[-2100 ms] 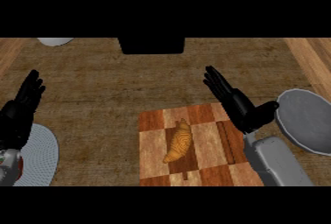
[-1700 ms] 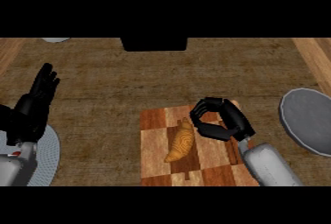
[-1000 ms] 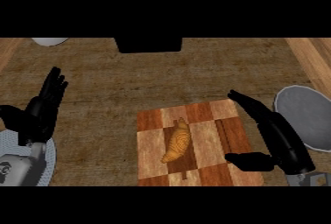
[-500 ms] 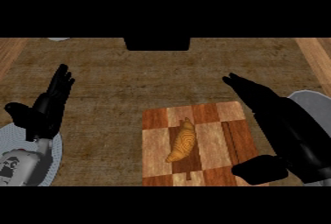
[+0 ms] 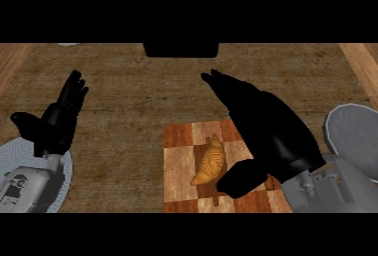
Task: Pick the croissant from the cutting board and place it in the pan
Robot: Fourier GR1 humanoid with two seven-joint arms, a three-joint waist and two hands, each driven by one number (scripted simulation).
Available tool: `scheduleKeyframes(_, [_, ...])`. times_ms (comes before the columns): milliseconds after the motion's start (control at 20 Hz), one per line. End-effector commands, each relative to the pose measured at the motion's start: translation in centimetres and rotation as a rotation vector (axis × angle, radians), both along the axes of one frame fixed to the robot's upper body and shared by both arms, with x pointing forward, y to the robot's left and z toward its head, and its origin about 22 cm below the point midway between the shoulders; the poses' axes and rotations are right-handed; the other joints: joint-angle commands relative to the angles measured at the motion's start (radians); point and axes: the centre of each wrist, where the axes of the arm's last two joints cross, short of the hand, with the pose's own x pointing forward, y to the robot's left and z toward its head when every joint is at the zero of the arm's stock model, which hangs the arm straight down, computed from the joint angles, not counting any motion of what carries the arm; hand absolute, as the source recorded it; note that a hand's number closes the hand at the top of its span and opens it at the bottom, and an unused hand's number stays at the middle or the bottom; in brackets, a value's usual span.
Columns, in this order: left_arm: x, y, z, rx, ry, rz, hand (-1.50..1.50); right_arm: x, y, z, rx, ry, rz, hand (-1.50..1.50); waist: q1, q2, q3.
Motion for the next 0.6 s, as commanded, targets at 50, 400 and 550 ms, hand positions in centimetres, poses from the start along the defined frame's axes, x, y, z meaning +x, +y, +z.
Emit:
scheduleKeyframes(50, [-1.2,0.8,0.4,0.016,-0.018,0.003,0.0,-0.1,1.2,-0.9,-0.03,0.103,0.0,-1.5,-0.002,-0.001,0.001])
scheduleKeyframes(400, [-0.6,0.0,-0.9,0.002,0.006,0.0,0.0,1.5,4.6,-4.3,-0.125,0.166,-0.092,-1.5,-0.003,0.001,0.001])
scheduleKeyframes(550, [0.3,-0.1,-0.3,0.019,-0.002,0.019,0.0,0.0,4.6,-5.0,-0.151,0.164,-0.124,-1.5,-0.014,-0.001,0.001])
